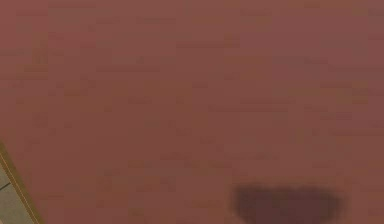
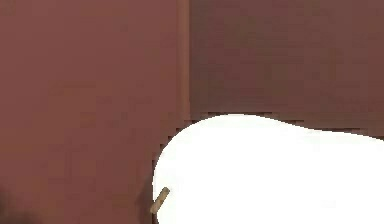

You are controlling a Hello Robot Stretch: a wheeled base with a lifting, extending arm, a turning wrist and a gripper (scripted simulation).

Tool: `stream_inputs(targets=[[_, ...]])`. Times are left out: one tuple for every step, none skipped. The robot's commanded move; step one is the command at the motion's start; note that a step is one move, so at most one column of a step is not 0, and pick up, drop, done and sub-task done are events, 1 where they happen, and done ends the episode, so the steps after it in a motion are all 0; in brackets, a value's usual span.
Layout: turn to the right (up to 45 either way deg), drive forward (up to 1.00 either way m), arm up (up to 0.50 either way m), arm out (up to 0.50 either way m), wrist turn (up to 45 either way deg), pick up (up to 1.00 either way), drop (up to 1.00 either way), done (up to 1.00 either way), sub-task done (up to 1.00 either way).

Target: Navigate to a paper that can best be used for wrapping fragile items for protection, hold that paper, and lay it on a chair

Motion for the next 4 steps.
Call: stream_inputs(targets=[[0.0, 0.00, 0.50, 0.00, 0.0, 0.00, 0.00, 0.00, 0.00], [0.0, 0.00, 0.20, 0.00, 0.0, 0.00, 0.00, 0.00, 0.00], [0.0, 0.00, 0.00, 0.24, 0.0, 0.00, 0.00, 0.00, 0.00], [0.0, 0.00, 0.00, 0.00, 45.0, 0.00, 0.00, 0.00, 0.00]])
